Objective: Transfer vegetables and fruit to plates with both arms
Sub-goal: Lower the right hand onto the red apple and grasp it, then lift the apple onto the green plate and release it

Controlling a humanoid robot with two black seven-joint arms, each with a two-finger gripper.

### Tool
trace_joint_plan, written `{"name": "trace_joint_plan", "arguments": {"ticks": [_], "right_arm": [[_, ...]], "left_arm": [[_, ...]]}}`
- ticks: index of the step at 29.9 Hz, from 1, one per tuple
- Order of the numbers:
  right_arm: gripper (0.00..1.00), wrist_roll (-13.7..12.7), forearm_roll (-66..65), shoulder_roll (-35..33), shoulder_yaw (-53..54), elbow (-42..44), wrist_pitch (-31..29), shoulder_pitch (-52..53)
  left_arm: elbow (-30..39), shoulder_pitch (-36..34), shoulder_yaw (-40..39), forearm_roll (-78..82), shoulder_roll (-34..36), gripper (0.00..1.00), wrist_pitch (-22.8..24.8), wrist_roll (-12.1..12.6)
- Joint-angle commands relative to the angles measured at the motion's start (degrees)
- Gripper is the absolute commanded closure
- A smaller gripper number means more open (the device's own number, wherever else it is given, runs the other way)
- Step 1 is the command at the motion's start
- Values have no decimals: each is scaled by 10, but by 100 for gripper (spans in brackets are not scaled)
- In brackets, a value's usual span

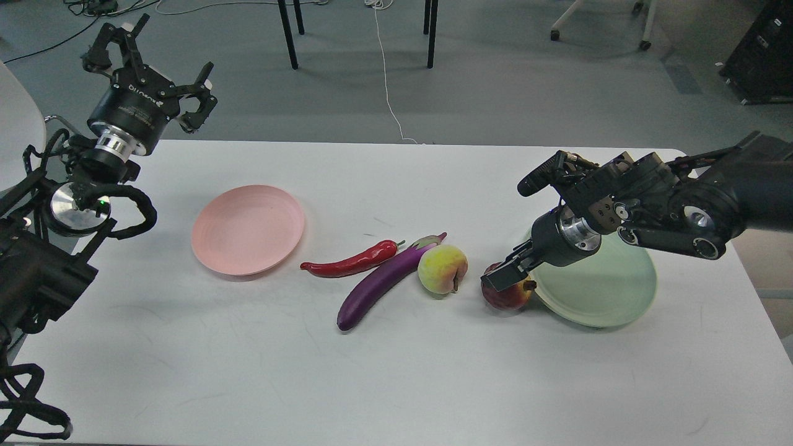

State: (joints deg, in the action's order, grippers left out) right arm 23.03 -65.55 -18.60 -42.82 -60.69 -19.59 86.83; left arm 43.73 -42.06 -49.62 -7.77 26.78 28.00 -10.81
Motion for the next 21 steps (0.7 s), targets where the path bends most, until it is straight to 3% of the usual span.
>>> {"name": "trace_joint_plan", "arguments": {"ticks": [1, 7, 13, 16, 21], "right_arm": [[7, 0, 0, 10, -1, 2, 1, -2], [12, 1, -2, 16, -3, 1, 1, -13], [42, 4, -2, 13, -15, -6, 1, -9], [50, 5, 5, 12, -10, -9, 1, 3], [51, 18, 9, -22, 4, -49, 3, 56]], "left_arm": [[0, 0, 2, 0, 0, 2, 0, 0], [0, 0, 2, 0, -4, 2, 0, -1], [0, 0, 1, 0, -3, 2, 0, -2], [0, 0, -1, 0, -2, 2, 0, -2], [0, 0, -3, 0, 1, 2, 0, -2]]}}
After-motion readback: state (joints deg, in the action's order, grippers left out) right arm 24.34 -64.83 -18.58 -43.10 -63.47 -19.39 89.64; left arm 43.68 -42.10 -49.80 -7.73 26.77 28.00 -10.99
